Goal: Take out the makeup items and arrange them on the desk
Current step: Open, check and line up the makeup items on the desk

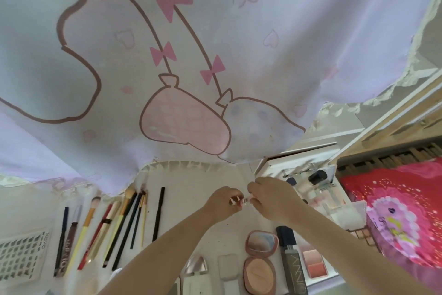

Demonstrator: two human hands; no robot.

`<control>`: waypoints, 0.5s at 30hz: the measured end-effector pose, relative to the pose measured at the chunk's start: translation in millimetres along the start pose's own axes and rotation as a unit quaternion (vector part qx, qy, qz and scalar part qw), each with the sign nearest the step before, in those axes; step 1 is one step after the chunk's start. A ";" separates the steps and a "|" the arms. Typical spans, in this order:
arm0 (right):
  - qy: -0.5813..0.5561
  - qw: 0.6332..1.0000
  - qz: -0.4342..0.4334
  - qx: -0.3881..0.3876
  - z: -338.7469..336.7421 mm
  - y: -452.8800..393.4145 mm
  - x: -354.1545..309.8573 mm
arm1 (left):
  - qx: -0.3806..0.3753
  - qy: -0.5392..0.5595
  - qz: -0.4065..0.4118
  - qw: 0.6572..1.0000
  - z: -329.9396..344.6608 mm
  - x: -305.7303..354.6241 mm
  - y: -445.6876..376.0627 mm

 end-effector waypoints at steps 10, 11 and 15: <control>0.080 0.996 0.033 -0.016 25.5 -12.8 6.7 | -0.008 0.015 -0.049 0.999 36.6 -17.6 -15.9; 0.081 0.996 0.040 -0.023 27.0 -13.3 7.9 | -0.008 0.016 -0.049 0.999 39.3 -17.9 -17.2; 0.088 0.994 0.052 -0.043 36.6 -14.9 11.0 | -0.011 0.009 -0.047 0.999 46.6 -18.6 -18.9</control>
Point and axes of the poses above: each hand's wrist, its own y-axis away from the middle knuckle, its own z-axis out of the palm, x = y × z, the point moved 7 cm from there along -y, towards the middle knuckle, and after that the axes turned 1 degree about -x, right-handed, at the moved point
